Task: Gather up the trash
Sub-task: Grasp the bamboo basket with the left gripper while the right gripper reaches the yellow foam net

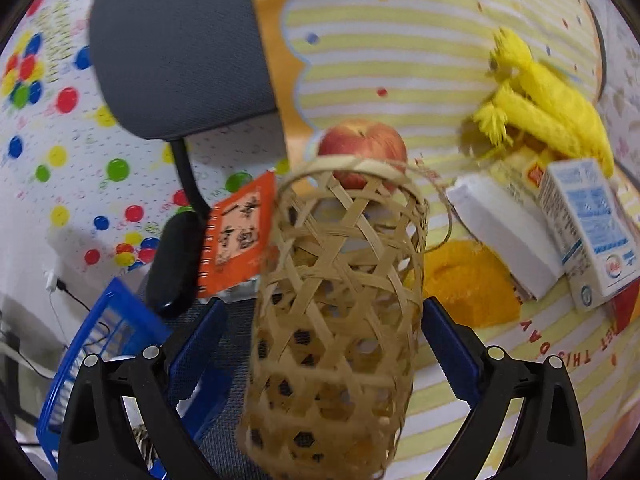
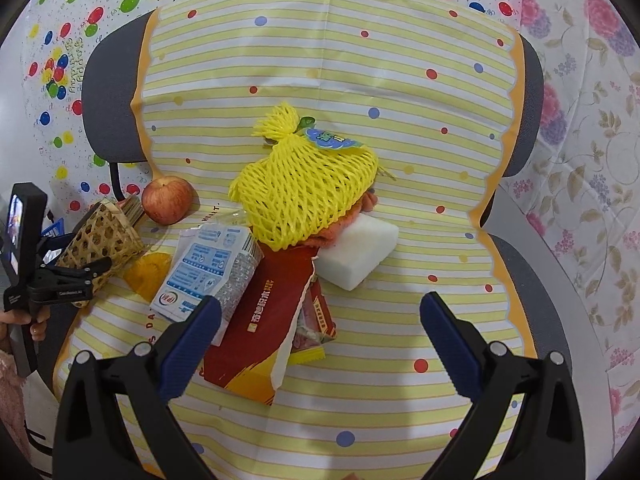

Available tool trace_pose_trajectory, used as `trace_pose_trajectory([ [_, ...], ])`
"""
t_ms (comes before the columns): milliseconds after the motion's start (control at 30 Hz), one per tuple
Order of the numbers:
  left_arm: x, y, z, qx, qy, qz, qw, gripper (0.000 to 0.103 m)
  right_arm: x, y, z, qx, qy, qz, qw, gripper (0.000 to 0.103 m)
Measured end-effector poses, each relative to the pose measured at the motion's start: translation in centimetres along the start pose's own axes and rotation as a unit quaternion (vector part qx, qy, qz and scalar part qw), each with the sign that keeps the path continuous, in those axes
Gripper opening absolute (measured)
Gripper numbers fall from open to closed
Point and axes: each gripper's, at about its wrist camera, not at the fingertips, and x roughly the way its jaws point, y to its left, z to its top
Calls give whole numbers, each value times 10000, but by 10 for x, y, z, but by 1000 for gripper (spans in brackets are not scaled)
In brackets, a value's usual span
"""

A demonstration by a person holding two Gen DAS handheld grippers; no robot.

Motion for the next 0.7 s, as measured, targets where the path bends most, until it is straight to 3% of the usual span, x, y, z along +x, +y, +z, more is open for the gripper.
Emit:
trace_pose_trajectory([
  [67, -2, 0, 1, -142, -4, -175, 9997, 78, 0, 0, 0, 8, 1, 21, 10000, 97],
  [167, -20, 1, 0, -451, -249, -403, 9979, 78, 0, -1, -1, 27, -5, 56, 10000, 97],
  [333, -63, -11, -4, -774, -652, -463, 9938, 77, 0, -3, -4, 133, -16, 146, 9998, 97],
  [533, -93, -24, -7, -999, -835, -563, 9899, 77, 7, 0, -1, 171, -183, 96, 9996, 97],
  [567, -96, -26, -5, -998, -866, -588, 9895, 77, 9, 0, 2, 129, -213, 42, 9997, 96],
  [700, -102, -30, 9, -963, -986, -598, 9887, 77, 25, -7, 17, 200, -229, 248, 9992, 70],
])
